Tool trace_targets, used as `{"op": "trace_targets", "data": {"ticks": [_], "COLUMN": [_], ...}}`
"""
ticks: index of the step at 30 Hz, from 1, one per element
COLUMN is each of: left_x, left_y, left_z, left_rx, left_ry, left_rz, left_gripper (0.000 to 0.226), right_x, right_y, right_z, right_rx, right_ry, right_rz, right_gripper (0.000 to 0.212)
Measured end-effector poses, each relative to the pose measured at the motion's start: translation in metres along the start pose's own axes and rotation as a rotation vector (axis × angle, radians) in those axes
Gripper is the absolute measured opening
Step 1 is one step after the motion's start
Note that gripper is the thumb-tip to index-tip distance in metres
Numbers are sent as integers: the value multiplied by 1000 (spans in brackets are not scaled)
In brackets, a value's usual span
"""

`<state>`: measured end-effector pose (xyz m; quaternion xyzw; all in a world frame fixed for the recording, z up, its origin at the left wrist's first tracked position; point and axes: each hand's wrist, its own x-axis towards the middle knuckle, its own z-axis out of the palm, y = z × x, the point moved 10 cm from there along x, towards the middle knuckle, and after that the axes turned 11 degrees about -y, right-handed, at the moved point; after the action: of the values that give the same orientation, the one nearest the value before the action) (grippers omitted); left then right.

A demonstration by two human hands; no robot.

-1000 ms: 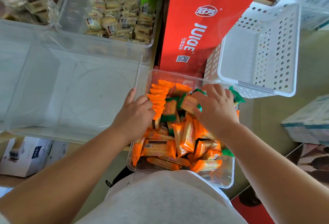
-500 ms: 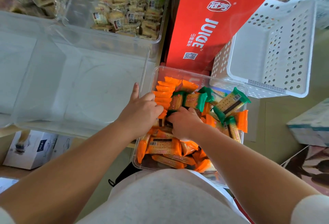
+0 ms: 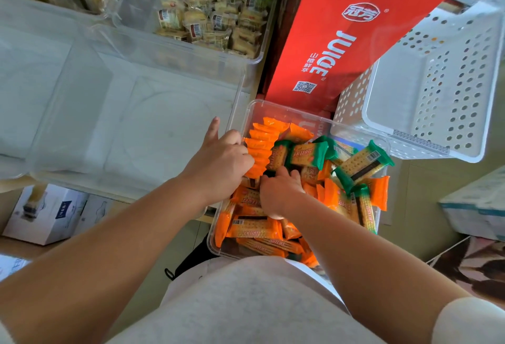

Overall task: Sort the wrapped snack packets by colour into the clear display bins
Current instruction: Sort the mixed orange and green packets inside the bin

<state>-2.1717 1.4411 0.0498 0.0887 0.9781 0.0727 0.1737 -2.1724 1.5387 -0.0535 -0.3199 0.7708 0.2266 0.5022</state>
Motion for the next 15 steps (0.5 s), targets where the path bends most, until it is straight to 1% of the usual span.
{"op": "trace_targets", "data": {"ticks": [4, 6, 8, 11, 12, 15], "left_x": [0, -1, -4, -5, -5, -5], "left_y": [-1, -1, -3, -4, -4, -5], "left_z": [0, 1, 1, 2, 2, 1], "left_rx": [-14, -34, -53, -64, -64, -73], "left_ry": [6, 17, 45, 76, 84, 118], "left_rz": [-21, -32, -38, -44, -44, -42], "left_gripper": [7, 6, 4, 6, 6, 6], "right_x": [6, 7, 7, 7, 7, 8], "right_y": [6, 9, 7, 4, 3, 3], "right_z": [0, -1, 0, 3, 4, 5], "right_rx": [133, 177, 162, 115, 112, 127], "right_ry": [-54, -73, -98, -97, -91, -82], "right_rz": [6, 20, 33, 58, 59, 48], "right_gripper": [37, 38, 37, 25, 24, 40]}}
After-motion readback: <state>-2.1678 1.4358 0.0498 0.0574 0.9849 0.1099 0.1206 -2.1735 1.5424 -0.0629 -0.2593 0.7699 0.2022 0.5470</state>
